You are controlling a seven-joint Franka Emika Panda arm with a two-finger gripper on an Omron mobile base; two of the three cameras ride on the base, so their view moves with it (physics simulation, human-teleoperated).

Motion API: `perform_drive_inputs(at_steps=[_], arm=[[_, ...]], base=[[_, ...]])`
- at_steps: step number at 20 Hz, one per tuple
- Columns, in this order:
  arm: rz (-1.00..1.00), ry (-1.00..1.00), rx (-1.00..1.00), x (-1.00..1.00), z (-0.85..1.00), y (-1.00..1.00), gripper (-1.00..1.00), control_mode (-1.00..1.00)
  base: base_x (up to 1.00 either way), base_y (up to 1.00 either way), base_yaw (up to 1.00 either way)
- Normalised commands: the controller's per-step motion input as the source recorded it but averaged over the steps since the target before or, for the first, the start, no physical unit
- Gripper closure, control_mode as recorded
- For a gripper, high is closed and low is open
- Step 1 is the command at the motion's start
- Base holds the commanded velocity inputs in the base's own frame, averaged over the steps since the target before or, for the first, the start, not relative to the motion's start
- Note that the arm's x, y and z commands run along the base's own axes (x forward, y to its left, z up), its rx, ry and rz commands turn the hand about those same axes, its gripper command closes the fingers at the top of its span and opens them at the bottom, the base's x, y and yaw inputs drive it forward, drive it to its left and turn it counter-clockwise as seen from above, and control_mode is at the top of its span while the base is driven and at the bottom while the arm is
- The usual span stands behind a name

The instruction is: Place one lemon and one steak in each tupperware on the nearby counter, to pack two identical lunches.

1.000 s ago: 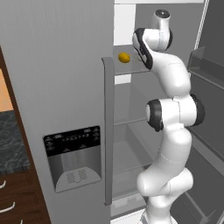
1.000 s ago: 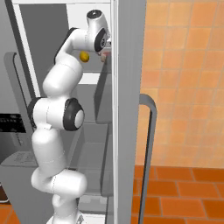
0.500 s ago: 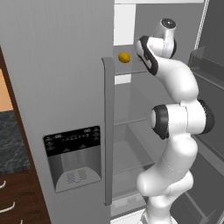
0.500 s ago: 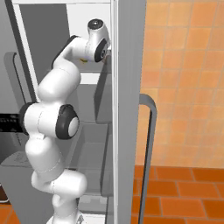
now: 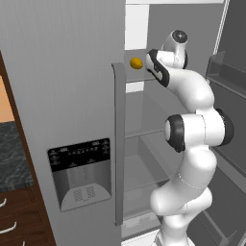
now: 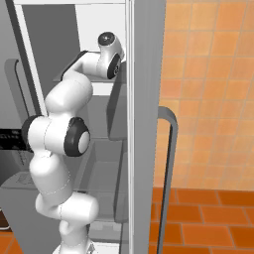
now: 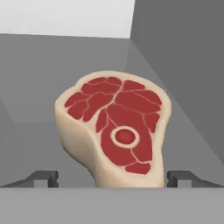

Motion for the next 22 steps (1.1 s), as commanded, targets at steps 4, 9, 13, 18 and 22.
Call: perform_drive_inputs(at_steps=[4,9,13,18,22], arm=[[-0.01,0.0,0.02,0.28,0.04,-0.13,-1.0,-1.0],[-0.02,0.0,0.0,0.36,0.0,-0.03,-1.0,-1.0],[-0.02,0.0,0.0,0.14,0.0,0.0,-1.0,-1.0],[-0.01,0.0,0.0,0.02,-0.02,0.0,1.0,-1.0],[0.0,0.0,0.0,0.0,0.0,-0.02,1.0,-1.0]], base=[[0.0,0.0,0.0],[0.0,0.0,0.0],[0.0,0.0,0.0],[0.0,0.0,0.0],[0.0,0.0,0.0]])
